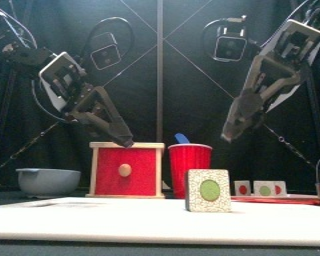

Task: Place sushi on board then cut the sushi with the knife then place the pieces on the plate
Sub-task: Place the 4 sushi pieces on the plate

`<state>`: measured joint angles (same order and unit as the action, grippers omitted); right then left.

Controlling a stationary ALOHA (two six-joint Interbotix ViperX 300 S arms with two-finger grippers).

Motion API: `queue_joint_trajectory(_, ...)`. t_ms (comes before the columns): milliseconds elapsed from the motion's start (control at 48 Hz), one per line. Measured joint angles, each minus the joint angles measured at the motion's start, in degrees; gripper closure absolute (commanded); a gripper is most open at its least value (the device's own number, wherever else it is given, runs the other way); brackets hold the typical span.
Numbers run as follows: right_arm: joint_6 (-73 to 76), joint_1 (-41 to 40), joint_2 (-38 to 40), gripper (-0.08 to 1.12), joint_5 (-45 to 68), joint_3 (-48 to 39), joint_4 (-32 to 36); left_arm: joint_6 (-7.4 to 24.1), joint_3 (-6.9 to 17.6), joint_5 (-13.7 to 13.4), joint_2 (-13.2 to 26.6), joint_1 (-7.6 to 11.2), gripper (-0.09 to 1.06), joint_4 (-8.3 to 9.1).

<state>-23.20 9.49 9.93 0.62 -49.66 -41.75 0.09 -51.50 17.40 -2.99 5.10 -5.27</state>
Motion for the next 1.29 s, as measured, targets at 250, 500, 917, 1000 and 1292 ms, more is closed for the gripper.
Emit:
queue_joint_trajectory(250, -0.09, 2.2, -9.67, 0.12, 0.26, 6.06, 0.53, 0.0, 0.0, -0.09, 0.09, -0.09, 0.28, -0.18)
queue_joint_trajectory(500, -0.09, 2.2, -16.17, 0.13, 0.26, 9.93, 1.05, 0.0, 0.0, -0.09, 0.0, -0.09, 0.28, -0.18)
queue_joint_trajectory(917, 0.0, 1.93, -19.51, 0.44, -0.97, 12.13, 2.72, 0.0, 0.0, -0.09, 0.0, -0.09, 0.28, -0.18)
queue_joint_trajectory(1000, 0.0, 1.85, -19.16, 0.46, -1.05, 11.78, 2.64, 0.0, 0.0, -0.09, 0.09, 0.0, 0.28, -0.18)
queue_joint_trajectory(1292, 0.18, -3.6, -7.91, 0.45, -2.72, 3.78, 2.55, 0.0, -0.09, 0.0, 0.0, -0.09, 0.28, -0.18)
